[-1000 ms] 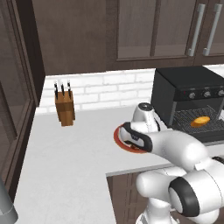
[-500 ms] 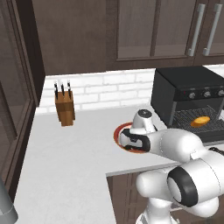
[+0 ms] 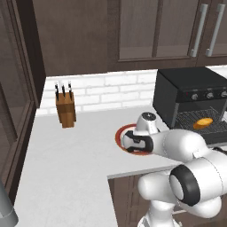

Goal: Pick up the kebab skewer and baguette bread, and place them inside the toaster oven. Close the toaster oven door and start by setting the timer.

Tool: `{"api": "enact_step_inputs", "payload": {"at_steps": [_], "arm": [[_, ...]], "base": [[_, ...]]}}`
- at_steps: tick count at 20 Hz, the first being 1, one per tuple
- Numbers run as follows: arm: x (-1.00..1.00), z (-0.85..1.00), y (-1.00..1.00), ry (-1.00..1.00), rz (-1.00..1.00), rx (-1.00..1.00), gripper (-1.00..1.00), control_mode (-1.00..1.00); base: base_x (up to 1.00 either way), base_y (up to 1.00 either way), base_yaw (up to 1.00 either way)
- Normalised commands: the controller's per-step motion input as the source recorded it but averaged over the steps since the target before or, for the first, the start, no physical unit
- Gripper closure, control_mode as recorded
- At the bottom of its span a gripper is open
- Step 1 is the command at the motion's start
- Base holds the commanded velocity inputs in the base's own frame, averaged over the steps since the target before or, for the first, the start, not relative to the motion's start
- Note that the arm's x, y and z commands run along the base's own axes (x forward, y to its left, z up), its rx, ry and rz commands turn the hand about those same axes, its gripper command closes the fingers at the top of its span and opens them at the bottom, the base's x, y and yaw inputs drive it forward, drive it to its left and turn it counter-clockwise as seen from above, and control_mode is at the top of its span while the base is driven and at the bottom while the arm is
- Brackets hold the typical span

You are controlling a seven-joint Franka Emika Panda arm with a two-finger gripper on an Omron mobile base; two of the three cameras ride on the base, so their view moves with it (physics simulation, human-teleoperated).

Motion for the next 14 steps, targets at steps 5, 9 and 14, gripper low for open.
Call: {"api": "enact_step_inputs", "payload": {"at_steps": [5, 9, 14], "arm": [[0.06, -0.21, -0.01, 0.00, 0.01, 0.00, -1.00, -1.00], [0.03, -0.30, -0.01, 0.00, 0.04, 0.00, -1.00, -1.00], [0.03, -0.17, 0.00, 0.00, 0.03, 0.00, 1.00, -1.00]], "base": [[0.00, 0.00, 0.00], [0.00, 0.00, 0.00], [0.00, 0.00, 0.00]]}}
